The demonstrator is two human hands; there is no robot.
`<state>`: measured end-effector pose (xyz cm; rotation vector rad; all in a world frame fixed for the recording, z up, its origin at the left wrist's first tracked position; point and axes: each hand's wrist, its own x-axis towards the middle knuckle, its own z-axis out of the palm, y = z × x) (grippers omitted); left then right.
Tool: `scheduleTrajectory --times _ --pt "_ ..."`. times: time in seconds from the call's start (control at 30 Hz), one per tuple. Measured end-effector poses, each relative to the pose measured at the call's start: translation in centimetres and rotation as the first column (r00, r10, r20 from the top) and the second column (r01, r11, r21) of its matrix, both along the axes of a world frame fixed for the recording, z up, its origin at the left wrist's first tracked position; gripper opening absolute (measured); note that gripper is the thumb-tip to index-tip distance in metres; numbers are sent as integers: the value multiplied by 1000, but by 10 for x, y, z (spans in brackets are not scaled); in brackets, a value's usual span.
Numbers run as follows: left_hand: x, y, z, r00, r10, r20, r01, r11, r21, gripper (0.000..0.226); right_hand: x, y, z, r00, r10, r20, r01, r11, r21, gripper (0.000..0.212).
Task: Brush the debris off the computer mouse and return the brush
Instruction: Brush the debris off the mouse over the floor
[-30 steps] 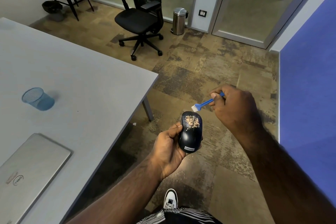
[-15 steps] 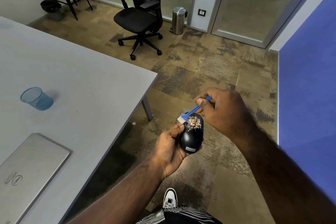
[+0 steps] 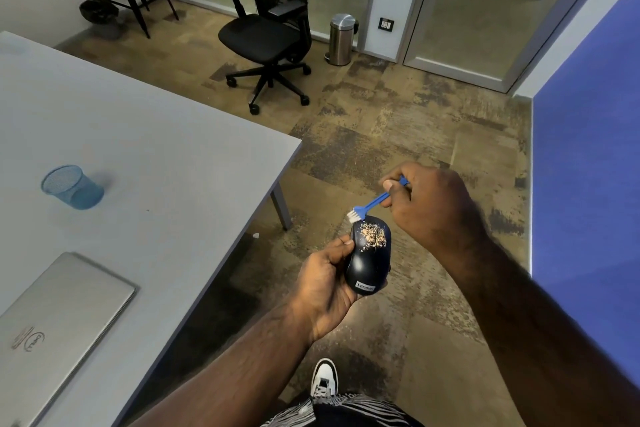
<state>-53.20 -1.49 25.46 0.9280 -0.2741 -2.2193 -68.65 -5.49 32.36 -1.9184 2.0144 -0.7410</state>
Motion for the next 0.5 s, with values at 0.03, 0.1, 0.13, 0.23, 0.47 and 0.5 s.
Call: scheduleTrajectory --times 0.03,0.1,0.13,0.23,0.47,0.5 --pt "-1 1 0 1000 2 0 -2 1000 4 34 -2 -2 1 999 -35 -23 35 999 -19 10" --pt "-1 2 0 1000 3 -1 -3 1000 4 34 -7 -3 2 998 -65 11 66 996 -56 10" --pt "0 1 0 1000 2 -3 -2 1000 3 34 -8 -2 3 997 -52 48 55 997 -57 10" --pt "1 -1 -1 1000 -7 -4 7 1000 0 35 -8 1 2 999 -12 40 13 1000 -24 10" --pt "10 -9 -5 999 35 -26 -34 999 38 51 -31 5 5 966 -177 189 186 982 -35 12" --pt "11 -10 -6 999 43 -29 -42 998 43 52 -34 7 6 951 -168 259 180 983 -23 11"
